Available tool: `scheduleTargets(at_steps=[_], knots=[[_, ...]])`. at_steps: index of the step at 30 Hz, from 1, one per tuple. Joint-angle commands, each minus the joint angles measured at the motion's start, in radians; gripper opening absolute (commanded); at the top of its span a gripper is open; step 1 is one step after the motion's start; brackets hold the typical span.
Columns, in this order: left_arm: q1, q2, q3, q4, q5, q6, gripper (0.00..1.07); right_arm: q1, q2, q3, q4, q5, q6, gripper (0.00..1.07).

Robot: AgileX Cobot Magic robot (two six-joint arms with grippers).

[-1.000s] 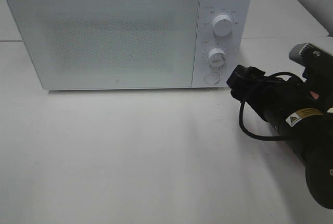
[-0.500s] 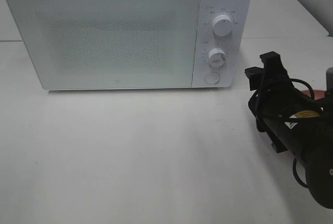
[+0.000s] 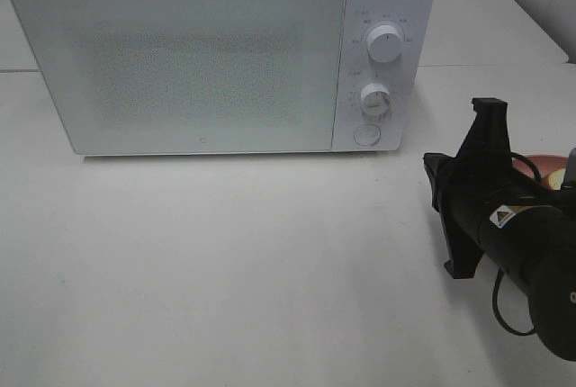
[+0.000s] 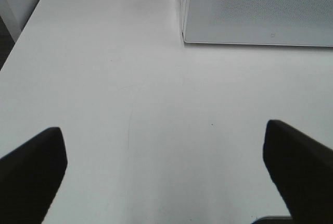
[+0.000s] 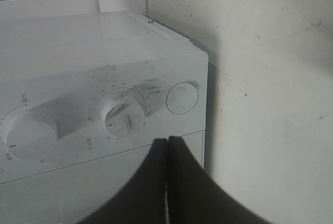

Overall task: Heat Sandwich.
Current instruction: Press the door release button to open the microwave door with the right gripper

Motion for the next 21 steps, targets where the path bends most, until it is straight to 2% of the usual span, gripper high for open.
scheduleTargets(at_steps=[1,8,14,21], knots=[[0.002,-0.026,0.001,-0.001,-0.008,0.000,0.98,0.002,-0.002,-0.011,-0.004,0.015,0.006,0.00],[0.002,-0.026,0.001,-0.001,-0.008,0.000,0.98,-0.035,0.013,-0.046,-0.039,0.060,-0.002,0.00],[0.002,-0.026,0.001,-0.001,-0.008,0.000,0.98,-0.083,0.088,-0.122,-0.137,0.073,0.026,0.00],[0.002,-0.026,0.001,-0.001,-0.008,0.000,0.98,-0.093,0.163,-0.186,-0.143,0.096,0.042,0.00]])
